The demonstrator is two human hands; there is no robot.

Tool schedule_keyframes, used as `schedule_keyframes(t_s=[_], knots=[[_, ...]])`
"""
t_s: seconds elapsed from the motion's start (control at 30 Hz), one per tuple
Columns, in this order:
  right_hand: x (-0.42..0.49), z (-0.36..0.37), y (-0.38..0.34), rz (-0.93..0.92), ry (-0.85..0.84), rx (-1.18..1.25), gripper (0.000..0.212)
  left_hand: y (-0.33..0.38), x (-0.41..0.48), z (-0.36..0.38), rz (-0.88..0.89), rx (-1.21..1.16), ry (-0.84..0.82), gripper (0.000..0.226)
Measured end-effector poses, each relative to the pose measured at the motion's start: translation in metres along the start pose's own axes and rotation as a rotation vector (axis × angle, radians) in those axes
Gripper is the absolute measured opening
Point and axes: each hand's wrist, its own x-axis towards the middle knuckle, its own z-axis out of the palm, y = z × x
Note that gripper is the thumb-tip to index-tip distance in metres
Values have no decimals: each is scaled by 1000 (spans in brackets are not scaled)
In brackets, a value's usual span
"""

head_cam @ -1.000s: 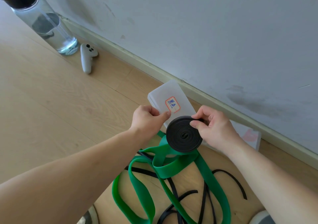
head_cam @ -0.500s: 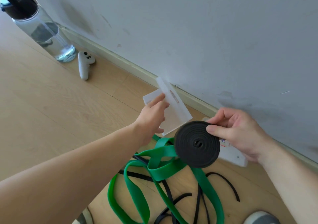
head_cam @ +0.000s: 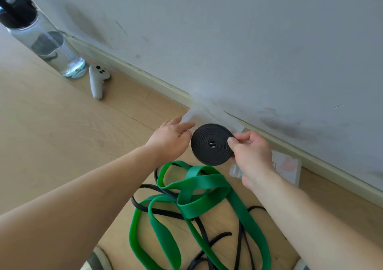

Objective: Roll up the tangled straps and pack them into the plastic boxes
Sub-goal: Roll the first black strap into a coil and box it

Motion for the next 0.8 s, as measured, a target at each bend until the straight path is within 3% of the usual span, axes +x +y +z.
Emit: schedule_keyframes(t_s=[0.17, 0.27, 0.37, 0.43, 0.53, 0.63, 0.8], knots=[[14, 4, 3, -37, 45, 43, 17, -3, -14, 19, 52, 83, 48, 50], [19, 5, 7, -98, 29, -13, 20, -11, -23, 18, 166, 212, 205, 50], [22, 6, 11, -144, -5, -56, 22, -13, -18, 12, 323, 229, 231, 71], [24, 11, 16, -139, -24, -82, 20, -8, -9, 9, 290, 202, 106, 89], [27, 17, 21, -111, -7, -99, 15, -6, -1, 16, 172, 202, -3, 91], [27, 18, 25, -102, -1, -119, 18, -19, -5, 22, 64, 111, -22, 88], [20, 17, 38, -36, -85, -204, 8, -34, -24, 22, 60, 146, 11, 74]])
